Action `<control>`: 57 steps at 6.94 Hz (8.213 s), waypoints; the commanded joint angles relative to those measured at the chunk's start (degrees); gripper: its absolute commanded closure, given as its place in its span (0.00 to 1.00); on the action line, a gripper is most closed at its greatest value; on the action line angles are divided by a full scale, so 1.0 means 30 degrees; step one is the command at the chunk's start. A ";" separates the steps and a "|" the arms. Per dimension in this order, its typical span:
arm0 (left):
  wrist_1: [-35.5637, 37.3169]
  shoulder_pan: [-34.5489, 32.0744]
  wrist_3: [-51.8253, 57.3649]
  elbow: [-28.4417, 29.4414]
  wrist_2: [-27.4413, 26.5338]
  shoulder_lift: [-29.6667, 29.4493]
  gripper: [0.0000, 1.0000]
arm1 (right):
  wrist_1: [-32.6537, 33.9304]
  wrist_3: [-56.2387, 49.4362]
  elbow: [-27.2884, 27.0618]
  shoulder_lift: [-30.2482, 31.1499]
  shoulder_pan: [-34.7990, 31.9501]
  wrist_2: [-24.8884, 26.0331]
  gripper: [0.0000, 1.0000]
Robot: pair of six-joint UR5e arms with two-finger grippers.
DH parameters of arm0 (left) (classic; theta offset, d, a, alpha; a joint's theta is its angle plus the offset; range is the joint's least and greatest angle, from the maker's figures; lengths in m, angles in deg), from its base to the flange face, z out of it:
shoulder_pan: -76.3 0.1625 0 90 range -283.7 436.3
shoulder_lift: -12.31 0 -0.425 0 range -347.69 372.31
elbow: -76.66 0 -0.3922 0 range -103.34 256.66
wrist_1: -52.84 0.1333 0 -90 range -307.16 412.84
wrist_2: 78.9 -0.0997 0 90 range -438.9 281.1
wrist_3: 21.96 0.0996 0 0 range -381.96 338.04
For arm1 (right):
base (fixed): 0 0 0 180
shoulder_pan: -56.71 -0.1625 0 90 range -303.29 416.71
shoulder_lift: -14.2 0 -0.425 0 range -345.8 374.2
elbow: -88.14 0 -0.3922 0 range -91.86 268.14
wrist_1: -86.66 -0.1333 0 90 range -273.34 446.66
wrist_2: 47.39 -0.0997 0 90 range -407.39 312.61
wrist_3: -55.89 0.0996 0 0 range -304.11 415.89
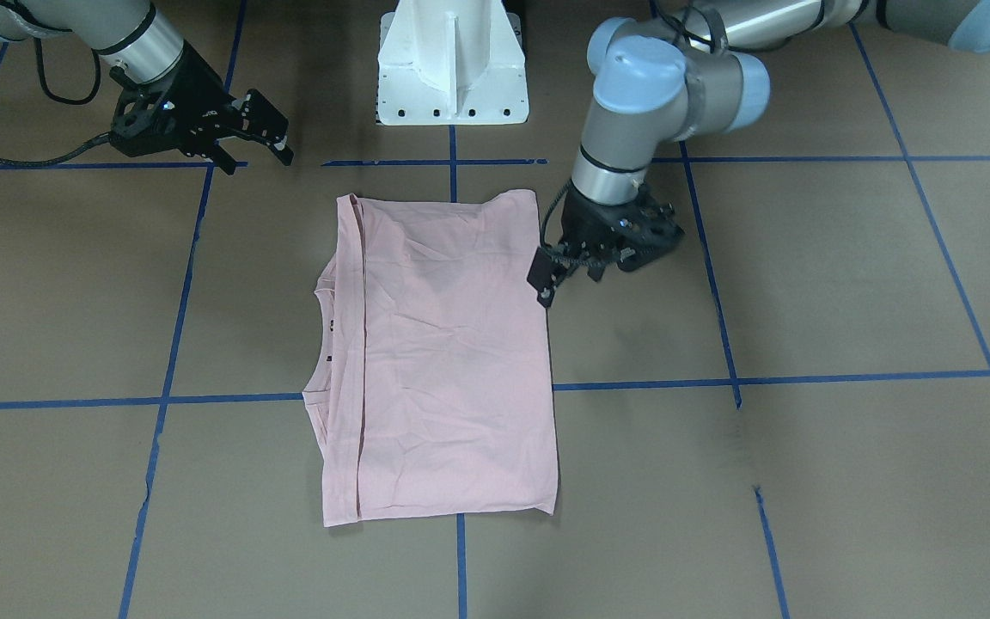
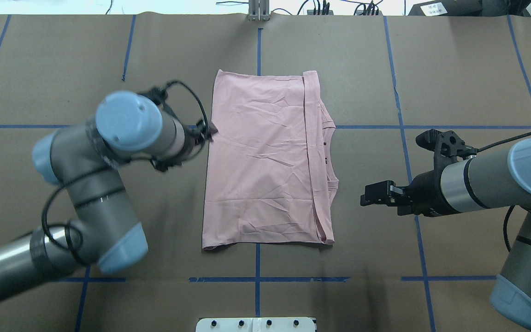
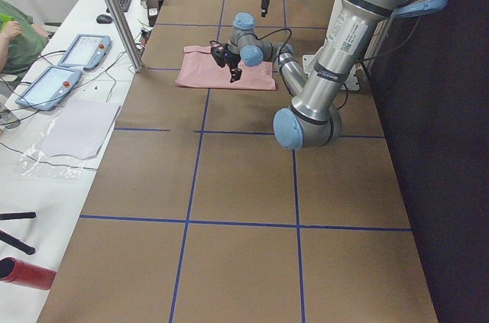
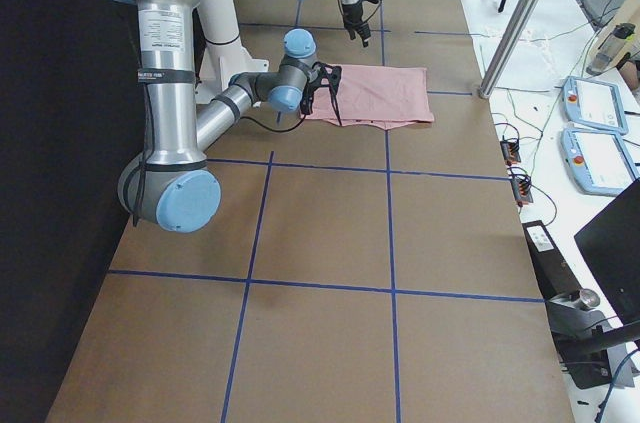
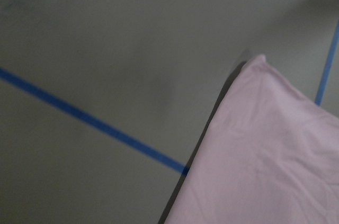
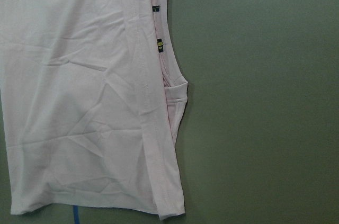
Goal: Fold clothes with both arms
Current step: 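Release the shirt and move the left gripper to its near corner, then grasp the near corner with the left gripper while the right gripper approaches, then grasp the shirt's near edge with both grippers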
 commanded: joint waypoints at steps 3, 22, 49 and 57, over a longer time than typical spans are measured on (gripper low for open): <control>0.1188 0.4724 -0.4981 -0.0620 -0.1630 0.0550 0.00 | 0.0001 0.0000 -0.0013 -0.0009 -0.0180 -0.0058 0.00; 0.1891 0.5018 -0.3433 -0.2670 -0.1660 0.1107 1.00 | 0.5100 0.2157 0.0335 -0.2217 0.0136 -0.0118 0.00; 0.1891 0.4988 -0.3312 -0.3022 -0.1631 0.1136 1.00 | 0.9201 0.4131 0.6901 -0.8300 0.4038 0.2900 0.11; 0.1891 0.5017 -0.3312 -0.2993 -0.1631 0.1136 1.00 | 0.9171 0.4394 0.6843 -0.8740 0.4009 0.2959 1.00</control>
